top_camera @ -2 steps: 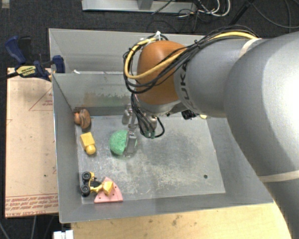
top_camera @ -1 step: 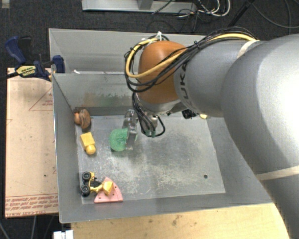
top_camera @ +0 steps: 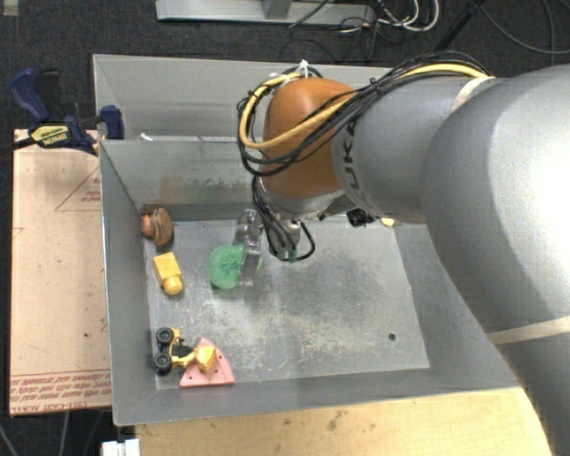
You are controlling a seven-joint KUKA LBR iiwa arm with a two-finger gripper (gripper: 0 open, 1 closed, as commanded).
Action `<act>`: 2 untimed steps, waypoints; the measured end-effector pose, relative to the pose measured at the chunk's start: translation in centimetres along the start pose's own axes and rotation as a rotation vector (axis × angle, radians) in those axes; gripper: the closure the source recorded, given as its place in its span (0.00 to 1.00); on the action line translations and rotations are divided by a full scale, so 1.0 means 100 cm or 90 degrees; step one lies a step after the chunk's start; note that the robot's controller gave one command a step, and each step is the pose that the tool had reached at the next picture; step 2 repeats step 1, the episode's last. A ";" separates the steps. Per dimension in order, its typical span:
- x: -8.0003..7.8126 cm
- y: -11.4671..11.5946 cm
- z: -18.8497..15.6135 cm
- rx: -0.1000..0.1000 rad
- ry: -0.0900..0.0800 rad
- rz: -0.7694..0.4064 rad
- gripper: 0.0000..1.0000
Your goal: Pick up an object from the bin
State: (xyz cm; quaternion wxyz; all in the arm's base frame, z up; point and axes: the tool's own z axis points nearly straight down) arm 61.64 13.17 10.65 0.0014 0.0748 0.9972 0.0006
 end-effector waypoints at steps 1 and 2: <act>-0.009 -0.019 -0.175 -0.001 -0.006 -0.024 1.00; -0.009 -0.019 -0.175 -0.001 -0.006 -0.024 1.00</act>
Offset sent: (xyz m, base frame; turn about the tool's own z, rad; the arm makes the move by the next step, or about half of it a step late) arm 0.0000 0.0000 0.0000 0.0000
